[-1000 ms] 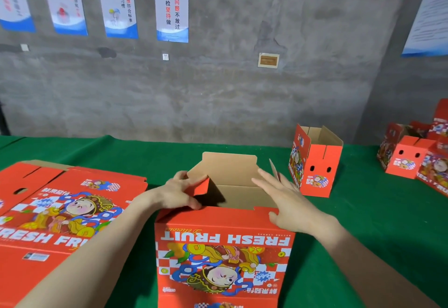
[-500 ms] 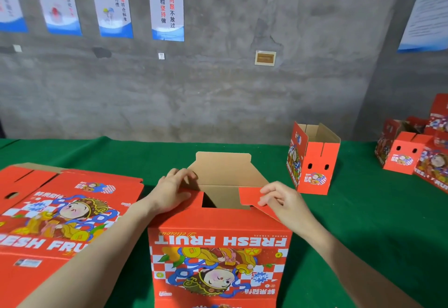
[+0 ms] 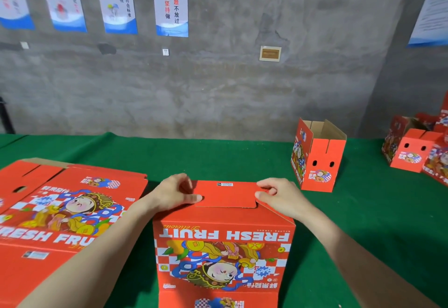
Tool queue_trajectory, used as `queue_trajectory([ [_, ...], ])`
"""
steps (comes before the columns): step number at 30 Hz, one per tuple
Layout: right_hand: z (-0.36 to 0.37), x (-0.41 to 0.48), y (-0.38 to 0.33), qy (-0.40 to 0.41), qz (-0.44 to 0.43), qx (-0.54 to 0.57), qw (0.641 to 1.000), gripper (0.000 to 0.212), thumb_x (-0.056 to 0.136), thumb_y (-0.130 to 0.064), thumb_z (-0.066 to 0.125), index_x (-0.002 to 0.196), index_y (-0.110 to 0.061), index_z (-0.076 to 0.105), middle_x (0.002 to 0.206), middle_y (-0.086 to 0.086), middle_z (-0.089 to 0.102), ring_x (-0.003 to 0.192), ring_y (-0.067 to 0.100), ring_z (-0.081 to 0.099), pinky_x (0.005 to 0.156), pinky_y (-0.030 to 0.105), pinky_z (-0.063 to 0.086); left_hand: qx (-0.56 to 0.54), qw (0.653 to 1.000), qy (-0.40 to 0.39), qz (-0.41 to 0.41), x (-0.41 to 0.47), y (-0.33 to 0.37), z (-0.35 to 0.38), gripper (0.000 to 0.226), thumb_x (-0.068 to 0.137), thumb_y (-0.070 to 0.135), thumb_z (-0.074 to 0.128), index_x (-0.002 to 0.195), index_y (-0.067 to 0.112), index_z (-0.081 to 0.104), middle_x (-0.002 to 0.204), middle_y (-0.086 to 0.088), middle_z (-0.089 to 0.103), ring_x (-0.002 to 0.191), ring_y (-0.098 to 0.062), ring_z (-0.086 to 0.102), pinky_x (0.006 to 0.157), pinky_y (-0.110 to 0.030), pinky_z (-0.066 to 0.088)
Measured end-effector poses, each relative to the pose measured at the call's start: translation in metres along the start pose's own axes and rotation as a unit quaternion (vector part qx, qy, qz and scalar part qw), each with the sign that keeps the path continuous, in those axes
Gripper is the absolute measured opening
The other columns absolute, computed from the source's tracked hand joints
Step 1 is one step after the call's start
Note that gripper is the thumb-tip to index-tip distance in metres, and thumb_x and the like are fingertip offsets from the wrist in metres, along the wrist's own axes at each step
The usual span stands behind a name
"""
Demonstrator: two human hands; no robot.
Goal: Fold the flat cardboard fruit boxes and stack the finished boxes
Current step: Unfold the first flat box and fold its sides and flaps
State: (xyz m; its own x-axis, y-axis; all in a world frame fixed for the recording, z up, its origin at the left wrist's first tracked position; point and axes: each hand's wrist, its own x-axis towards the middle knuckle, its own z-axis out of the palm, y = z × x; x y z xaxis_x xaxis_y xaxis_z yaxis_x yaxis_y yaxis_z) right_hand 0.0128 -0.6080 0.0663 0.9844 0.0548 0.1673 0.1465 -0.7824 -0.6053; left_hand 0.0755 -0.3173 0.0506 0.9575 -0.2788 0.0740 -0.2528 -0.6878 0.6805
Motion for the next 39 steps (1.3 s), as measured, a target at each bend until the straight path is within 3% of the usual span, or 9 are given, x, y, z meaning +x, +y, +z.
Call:
queue_trajectory([
  [2, 0.003, 0.002, -0.001, -0.005, -0.01, -0.033, 0.999, 0.044, 0.088, -0.03, 0.064, 0.131, -0.02, 0.057, 0.131, -0.004, 0.057, 0.12, 0.013, 0.048, 0.096, 0.025, 0.037, 0.021, 0.999, -0.012, -0.02, -0.001, 0.004, -0.001, 0.042, 0.071, 0.042, 0.081, 0.097, 0.021, 0.055, 0.098, 0.004, 0.061, 0.089, -0.012, 0.059, 0.072, -0.018, 0.043],
  [7, 0.005, 0.015, -0.006, -0.068, 0.005, -0.088, 0.994, 0.061, 0.093, -0.032, 0.057, 0.147, -0.016, 0.034, 0.155, 0.002, 0.03, 0.144, 0.02, 0.022, 0.115, 0.035, 0.02, 0.069, 0.996, -0.043, -0.03, 0.001, 0.012, -0.004, 0.082, 0.072, 0.037, 0.081, 0.141, 0.019, 0.041, 0.129, -0.003, 0.043, 0.116, -0.018, 0.047, 0.1, -0.026, 0.036],
  [13, 0.015, 0.023, -0.006, -0.078, 0.052, -0.129, 0.987, 0.073, 0.086, -0.031, 0.064, 0.149, -0.017, 0.03, 0.142, 0.006, 0.035, 0.137, 0.028, 0.022, 0.11, 0.041, 0.025, 0.132, 0.991, -0.015, -0.032, -0.001, 0.019, 0.002, 0.082, 0.069, 0.039, 0.081, 0.14, 0.023, 0.044, 0.126, -0.003, 0.044, 0.115, -0.021, 0.052, 0.1, -0.028, 0.039],
  [22, 0.027, 0.023, -0.004, -0.031, 0.042, -0.166, 0.985, 0.065, 0.084, -0.033, 0.069, 0.14, -0.021, 0.038, 0.132, 0.004, 0.04, 0.13, 0.024, 0.028, 0.104, 0.042, 0.033, 0.168, 0.985, 0.01, -0.034, 0.0, 0.02, 0.007, 0.079, 0.064, 0.043, 0.082, 0.133, 0.028, 0.046, 0.11, 0.0, 0.043, 0.102, -0.024, 0.057, 0.093, -0.033, 0.047],
  [29, 0.034, 0.024, -0.005, -0.017, 0.033, -0.209, 0.977, 0.065, 0.085, -0.037, 0.066, 0.14, -0.021, 0.035, 0.132, 0.003, 0.04, 0.127, 0.022, 0.032, 0.101, 0.042, 0.037, 0.175, 0.984, 0.008, -0.042, 0.001, 0.016, 0.009, 0.08, 0.065, 0.045, 0.081, 0.134, 0.03, 0.044, 0.12, -0.004, 0.045, 0.108, -0.028, 0.055, 0.098, -0.041, 0.047],
  [32, 0.027, 0.025, 0.0, -0.012, 0.026, -0.135, 0.991, 0.06, 0.086, -0.035, 0.066, 0.139, -0.019, 0.043, 0.136, 0.005, 0.044, 0.13, 0.023, 0.036, 0.106, 0.039, 0.033, 0.015, 0.998, 0.021, -0.053, 0.0, 0.009, 0.003, 0.081, 0.072, 0.033, 0.081, 0.142, 0.025, 0.04, 0.135, -0.009, 0.045, 0.115, -0.025, 0.055, 0.104, -0.036, 0.043],
  [35, 0.012, 0.023, 0.012, 0.066, 0.064, 0.133, 0.987, 0.048, 0.089, -0.026, 0.065, 0.134, -0.014, 0.051, 0.14, 0.005, 0.049, 0.129, 0.019, 0.044, 0.105, 0.033, 0.034, -0.235, 0.962, 0.088, -0.111, -0.007, 0.0, -0.005, 0.06, 0.083, 0.033, 0.072, 0.135, 0.016, 0.049, 0.129, -0.014, 0.056, 0.103, -0.026, 0.061, 0.096, -0.036, 0.047],
  [37, 0.007, 0.014, 0.027, 0.128, 0.14, 0.286, 0.939, 0.035, 0.096, -0.023, 0.055, 0.129, -0.01, 0.055, 0.137, 0.008, 0.052, 0.121, 0.019, 0.049, 0.102, 0.033, 0.036, -0.258, 0.949, 0.071, -0.165, -0.014, -0.012, -0.007, 0.045, 0.088, 0.047, 0.061, 0.114, 0.01, 0.063, 0.118, -0.021, 0.064, 0.099, -0.032, 0.063, 0.091, -0.042, 0.048],
  [39, 0.013, -0.003, 0.051, 0.111, 0.24, 0.263, 0.928, 0.03, 0.101, -0.027, 0.043, 0.114, -0.004, 0.059, 0.122, 0.015, 0.061, 0.11, 0.026, 0.057, 0.101, 0.041, 0.042, -0.212, 0.949, 0.026, -0.234, -0.026, -0.019, -0.008, 0.058, 0.086, 0.064, 0.05, 0.101, 0.01, 0.066, 0.097, -0.017, 0.072, 0.088, -0.034, 0.068, 0.082, -0.045, 0.054],
])
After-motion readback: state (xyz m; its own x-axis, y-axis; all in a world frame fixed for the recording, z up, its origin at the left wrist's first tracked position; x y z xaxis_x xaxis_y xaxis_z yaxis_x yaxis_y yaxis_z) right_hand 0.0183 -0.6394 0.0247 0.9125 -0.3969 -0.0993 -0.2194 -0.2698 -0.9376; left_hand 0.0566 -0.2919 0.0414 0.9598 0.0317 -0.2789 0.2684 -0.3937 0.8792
